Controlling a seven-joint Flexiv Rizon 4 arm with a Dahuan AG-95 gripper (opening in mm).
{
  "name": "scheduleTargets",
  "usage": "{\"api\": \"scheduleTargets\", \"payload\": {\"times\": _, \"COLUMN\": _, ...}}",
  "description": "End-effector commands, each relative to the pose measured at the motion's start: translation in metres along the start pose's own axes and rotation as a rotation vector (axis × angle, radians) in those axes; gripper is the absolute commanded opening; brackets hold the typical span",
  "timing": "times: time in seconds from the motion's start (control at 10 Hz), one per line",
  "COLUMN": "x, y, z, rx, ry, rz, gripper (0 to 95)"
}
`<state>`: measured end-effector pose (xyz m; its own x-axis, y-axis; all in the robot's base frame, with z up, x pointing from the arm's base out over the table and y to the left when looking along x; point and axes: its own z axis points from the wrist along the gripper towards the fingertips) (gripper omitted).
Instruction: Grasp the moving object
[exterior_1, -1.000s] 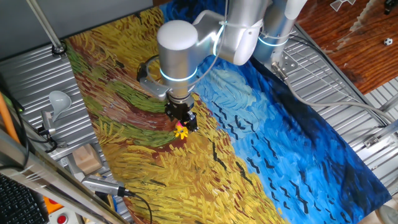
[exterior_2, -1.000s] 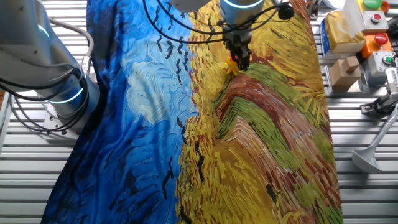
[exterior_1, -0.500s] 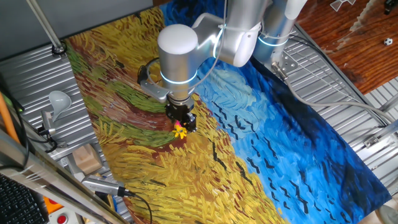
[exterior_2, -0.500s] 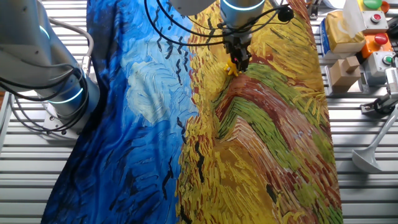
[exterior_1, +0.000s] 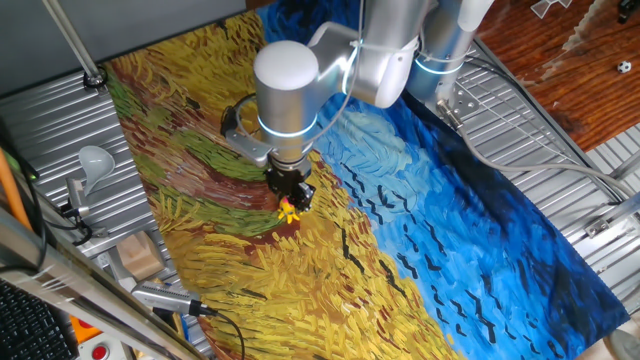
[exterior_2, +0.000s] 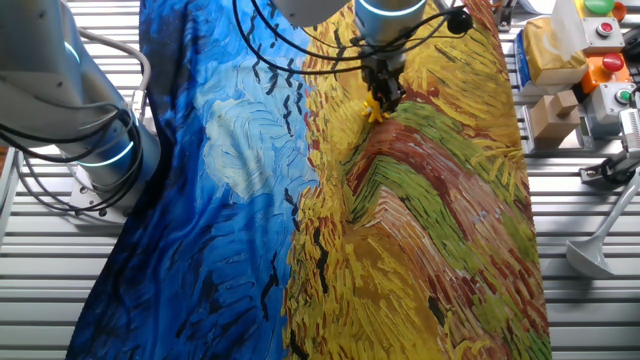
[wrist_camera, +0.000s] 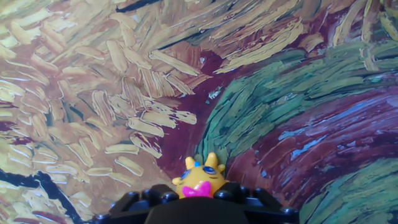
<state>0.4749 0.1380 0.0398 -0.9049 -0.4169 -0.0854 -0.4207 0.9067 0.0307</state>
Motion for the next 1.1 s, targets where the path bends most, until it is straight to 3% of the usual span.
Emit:
{"api": "scheduleTargets", "payload": {"times": 0.1, "x": -0.001, "y": -0.004, "z": -0.011, "rx": -0.01, "ry": 0.012, "rz": -0.005, "gripper": 0.0}}
{"api": "scheduleTargets", "payload": {"times": 0.4, "x": -0.005, "y": -0.012, "z": -0.035, "rx": -0.02, "ry": 0.018, "rz": -0.021, "gripper": 0.0}}
{"api": "scheduleTargets", "payload": {"times": 0.8, "x": 0.007, "y": -0.051, "z": -0.061, "rx": -0.045, "ry": 0.021, "rz": -0.11, "gripper": 0.0}}
{"api": "scheduleTargets", "payload": {"times": 1.1, "x": 0.008, "y": -0.053, "z": -0.063, "rx": -0.05, "ry": 0.021, "rz": -0.117, "gripper": 0.0}}
